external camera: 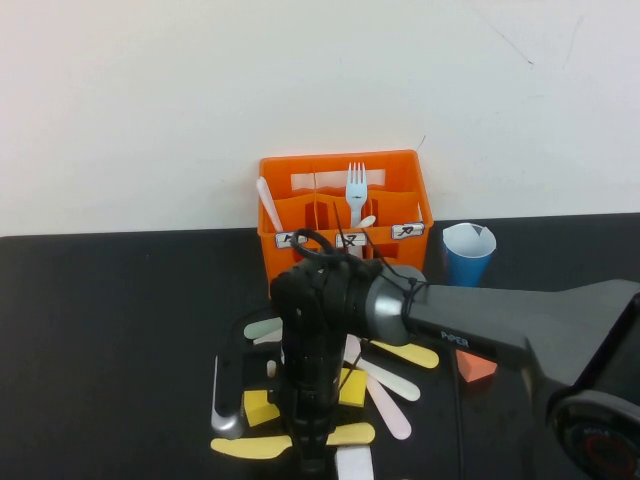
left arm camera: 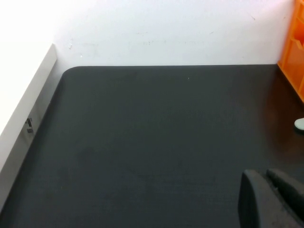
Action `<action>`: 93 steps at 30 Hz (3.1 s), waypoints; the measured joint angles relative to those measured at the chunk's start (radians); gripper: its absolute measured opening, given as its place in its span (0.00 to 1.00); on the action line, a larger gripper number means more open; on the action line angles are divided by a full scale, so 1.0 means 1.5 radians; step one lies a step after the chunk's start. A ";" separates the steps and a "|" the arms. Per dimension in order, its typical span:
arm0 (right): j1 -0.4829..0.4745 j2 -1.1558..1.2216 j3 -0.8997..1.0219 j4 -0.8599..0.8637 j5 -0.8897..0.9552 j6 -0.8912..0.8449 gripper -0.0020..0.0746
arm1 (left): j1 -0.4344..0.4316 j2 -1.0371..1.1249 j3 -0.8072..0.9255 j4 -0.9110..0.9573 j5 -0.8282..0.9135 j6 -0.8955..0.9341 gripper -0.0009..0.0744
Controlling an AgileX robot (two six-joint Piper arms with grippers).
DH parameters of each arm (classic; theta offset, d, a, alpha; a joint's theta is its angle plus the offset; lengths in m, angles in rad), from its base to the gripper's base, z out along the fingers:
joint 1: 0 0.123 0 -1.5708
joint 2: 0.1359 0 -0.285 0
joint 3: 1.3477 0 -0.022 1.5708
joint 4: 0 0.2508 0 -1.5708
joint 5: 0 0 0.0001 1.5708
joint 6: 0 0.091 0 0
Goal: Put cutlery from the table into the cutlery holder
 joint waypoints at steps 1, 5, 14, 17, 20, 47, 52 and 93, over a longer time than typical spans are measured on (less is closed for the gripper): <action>0.000 0.003 -0.007 0.000 0.008 0.011 0.17 | 0.000 0.000 0.000 0.000 0.000 0.000 0.01; 0.006 0.007 -0.026 -0.001 0.029 0.058 0.17 | 0.000 0.000 0.000 0.000 0.000 0.000 0.01; 0.019 -0.080 0.052 0.049 -0.066 0.169 0.17 | 0.000 0.000 0.000 0.000 0.000 0.000 0.01; 0.019 -0.158 0.147 0.086 -0.192 0.176 0.17 | 0.000 0.000 0.000 0.000 0.000 0.000 0.01; 0.019 -0.247 0.263 0.150 -0.369 0.177 0.17 | 0.000 0.000 0.000 0.000 0.000 0.000 0.01; -0.150 -0.359 0.565 0.207 -1.291 0.480 0.17 | 0.000 0.000 0.000 0.000 0.000 0.002 0.01; -0.168 -0.282 0.525 0.186 -1.292 0.493 0.17 | 0.000 0.000 0.000 0.000 0.000 0.002 0.01; -0.168 -0.874 0.892 -0.030 -1.140 0.512 0.03 | 0.000 0.000 0.000 0.000 0.000 0.000 0.01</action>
